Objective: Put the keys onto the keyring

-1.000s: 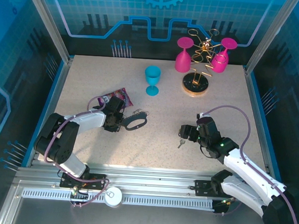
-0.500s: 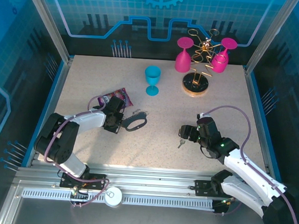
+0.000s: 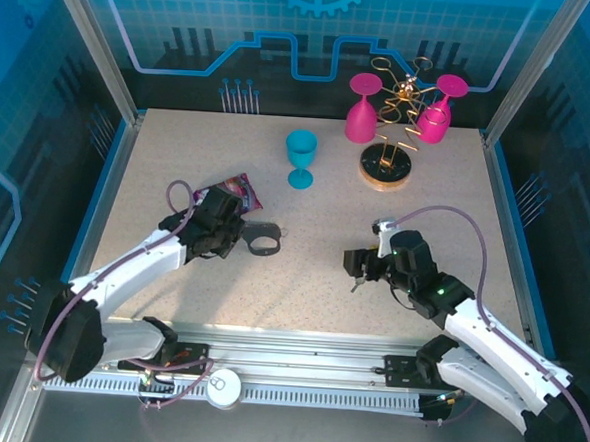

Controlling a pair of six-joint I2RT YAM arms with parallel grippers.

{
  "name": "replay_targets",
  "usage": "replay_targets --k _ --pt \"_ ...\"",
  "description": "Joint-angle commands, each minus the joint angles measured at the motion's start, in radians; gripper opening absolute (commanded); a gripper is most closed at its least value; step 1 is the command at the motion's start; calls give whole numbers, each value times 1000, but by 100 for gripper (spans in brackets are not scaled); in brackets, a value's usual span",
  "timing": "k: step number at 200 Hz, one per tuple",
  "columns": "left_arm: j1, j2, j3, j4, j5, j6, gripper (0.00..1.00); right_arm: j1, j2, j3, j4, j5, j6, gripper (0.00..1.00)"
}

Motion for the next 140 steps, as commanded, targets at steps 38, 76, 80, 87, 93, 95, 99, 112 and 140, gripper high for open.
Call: replay_targets --k 38,76,80,87,93,95,99,112,140 --pt "-93 -95 76 -153 65 26 0 188 48 -23 380 9 -263 70" --pt "-125 -80 161 -184 104 -49 0 233 89 -68 581 41 -411 67" --pt "-125 -77 168 -187 113 -58 0 232 92 -71 598 44 -427 67" --pt "-126 -70 182 -192 127 -71 0 232 95 -73 620 49 -449 67" --pt "-127 -65 191 -193 139 -78 0 232 100 -71 632 52 -468 67" --pt "-128 -64 194 -194 143 -81 0 231 101 -71 635 54 -475 67" --pt "-129 -61 199 -196 148 -94 0 231 104 -69 640 54 -487 67" --pt "-135 -58 209 -198 164 -118 0 232 111 -59 645 49 -528 67" --pt "-166 -48 217 -196 177 -153 0 232 111 -63 678 -8 -624 72"
